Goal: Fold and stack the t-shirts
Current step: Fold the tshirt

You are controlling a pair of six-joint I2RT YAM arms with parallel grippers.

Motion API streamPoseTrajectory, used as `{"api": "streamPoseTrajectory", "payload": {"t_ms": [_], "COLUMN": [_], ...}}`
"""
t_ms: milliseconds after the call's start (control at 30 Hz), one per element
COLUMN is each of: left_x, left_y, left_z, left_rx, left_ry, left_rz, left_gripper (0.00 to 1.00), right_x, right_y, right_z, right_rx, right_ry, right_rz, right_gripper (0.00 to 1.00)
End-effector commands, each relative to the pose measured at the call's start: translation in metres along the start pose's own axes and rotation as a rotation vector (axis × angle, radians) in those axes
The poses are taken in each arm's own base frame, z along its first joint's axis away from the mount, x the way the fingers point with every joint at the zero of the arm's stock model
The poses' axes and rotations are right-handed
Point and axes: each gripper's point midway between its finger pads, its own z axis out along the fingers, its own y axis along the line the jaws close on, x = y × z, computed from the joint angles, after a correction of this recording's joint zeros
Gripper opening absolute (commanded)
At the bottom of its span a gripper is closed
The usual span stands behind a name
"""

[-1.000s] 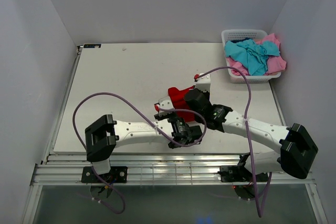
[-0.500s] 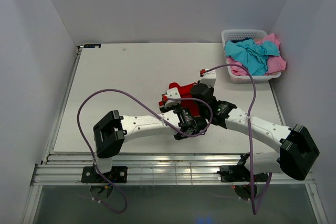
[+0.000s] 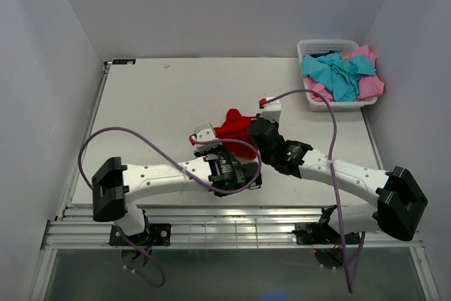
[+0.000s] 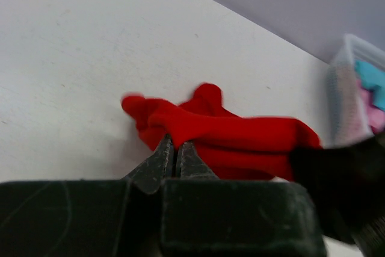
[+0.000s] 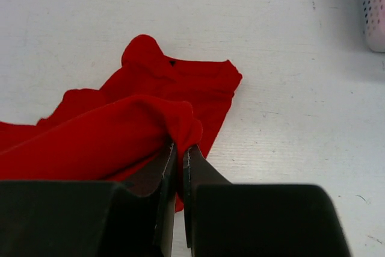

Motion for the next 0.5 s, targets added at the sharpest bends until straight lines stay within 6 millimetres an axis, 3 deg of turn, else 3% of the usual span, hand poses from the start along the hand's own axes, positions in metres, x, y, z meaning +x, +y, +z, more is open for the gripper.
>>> {"api": "streamPoseTrajectory", "payload": {"t_ms": [0,200,300,467], "left_x": [-0.044,-0.02,-0.015,-0.004], "left_y": [0.004,-0.01,-0.007,0.017], "left_z": [-0.047,-0.115,-0.134,-0.144], "left_rx": [0.202,0.426,0.493,0.569], "left_ry": [-0.054,0.01,0.033,0.068], "left_rz": [-0.046,0.049,0.044,0.015], "left_gripper": [0.0,0.0,0.0,0.0], "right_x": [0.002,0.008,0.007,0.009], "right_y": [-0.036,-0.037,-0.039,-0.038], "right_z": [0.003,0.002,0.0,-0.001], "right_rx": [0.154,0.147,0.144,0.14], "right_ry": [-0.017,0.001,-0.003,0.004], "right_rz": [-0.056,-0.05,-0.042,-0.045], "right_gripper": [0.08,0.08,0.08,0.08]}}
